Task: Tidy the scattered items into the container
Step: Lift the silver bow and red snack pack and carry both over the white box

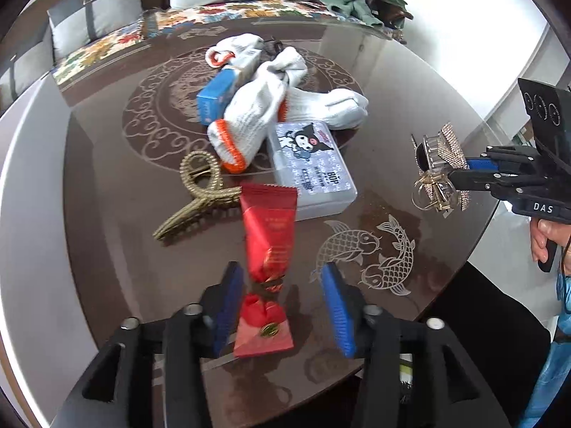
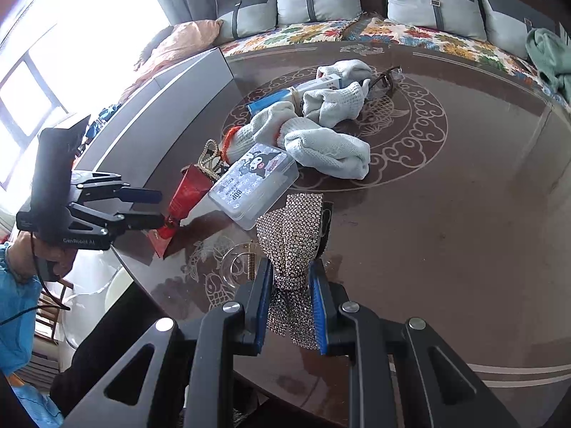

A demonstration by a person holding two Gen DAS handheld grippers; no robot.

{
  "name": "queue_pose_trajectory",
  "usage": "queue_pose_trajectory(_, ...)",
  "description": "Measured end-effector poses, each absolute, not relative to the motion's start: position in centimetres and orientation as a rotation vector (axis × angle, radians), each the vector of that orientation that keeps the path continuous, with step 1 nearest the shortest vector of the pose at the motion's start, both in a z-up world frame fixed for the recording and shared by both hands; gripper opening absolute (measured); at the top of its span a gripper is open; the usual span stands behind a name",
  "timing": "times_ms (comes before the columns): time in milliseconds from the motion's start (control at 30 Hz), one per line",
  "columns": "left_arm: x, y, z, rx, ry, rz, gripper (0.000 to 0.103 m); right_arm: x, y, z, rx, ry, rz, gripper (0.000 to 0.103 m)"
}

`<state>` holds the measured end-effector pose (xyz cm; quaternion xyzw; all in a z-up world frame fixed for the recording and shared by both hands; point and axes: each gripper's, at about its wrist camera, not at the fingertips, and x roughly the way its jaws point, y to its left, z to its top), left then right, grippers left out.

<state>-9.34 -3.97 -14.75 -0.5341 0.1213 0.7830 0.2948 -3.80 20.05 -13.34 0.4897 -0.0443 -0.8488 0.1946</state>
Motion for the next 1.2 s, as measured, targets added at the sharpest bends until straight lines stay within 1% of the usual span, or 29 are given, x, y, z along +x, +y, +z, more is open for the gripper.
queue_pose_trajectory(100,-10.2,-3.4,-16.0,-1.477,0.324,2.062,0.05,-3.7,20.3,-13.5,1.37,-0.152,-2.374,0.021)
queue_pose_trajectory(133,-10.4,-3.3,-16.5,-1.501,0.317,2.053,0.042,-3.6,20.4,-13.4,1.367,-0.158,-2.377,0.021)
queue_pose_trajectory(167,-10.7,-3.2,-16.9,-1.524,0.322,2.05,0.031,-3.6,20.6,-13.4,1.364,-0.165,-2.38,0.021)
queue_pose_trajectory(200,-10.7,-3.2,-17.2,-1.539,0.336,2.056,0.023,-3.5,20.7,-13.4,1.361,-0.171,-2.383,0.021)
queue_pose_trajectory(233,-10.7,-3.2,-17.1,-1.541,0.337,2.07,0.022,-3.4,20.8,-13.3,1.359,-0.172,-2.387,0.021)
queue_pose_trajectory(300,-10.6,-3.5,-16.6,-1.533,0.316,2.117,0.021,-3.3,21.0,-13.3,1.356,-0.172,-2.395,0.021)
queue_pose_trajectory(400,-10.4,-4.7,-15.3,-1.5,0.211,2.172,0.021,-3.1,21.2,-13.2,1.354,-0.16,-2.415,0.021)
queue_pose_trajectory(500,-9.9,-5.5,-14.0,-1.472,0.153,2.201,0.021,-3.0,21.3,-13.0,1.347,-0.164,-2.427,0.021)
queue_pose_trajectory(667,-9.5,-6.6,-13.4,-1.467,0.04,2.231,0.021,-3.5,20.5,-12.9,1.356,-0.133,-2.42,0.021)
queue_pose_trajectory(800,-8.7,-8.0,-11.4,-1.419,-0.033,2.267,0.021,-3.9,19.0,-12.0,1.339,-0.105,-2.408,0.021)
queue_pose_trajectory(900,-8.2,-9.3,-9.5,-1.374,-0.087,2.3,0.021,-4.6,17.1,-10.2,1.289,-0.07,-2.399,0.021)
queue_pose_trajectory(1067,-8.4,-15.5,-5.0,-1.312,-0.182,2.411,0.021,-7.1,11.5,-6.2,1.173,-0.048,-2.344,0.021)
queue_pose_trajectory(1200,-8.5,-22.5,-3.5,-1.324,-0.238,2.541,0.021,-9.3,4.2,-3.4,1.079,-0.03,-2.247,0.021)
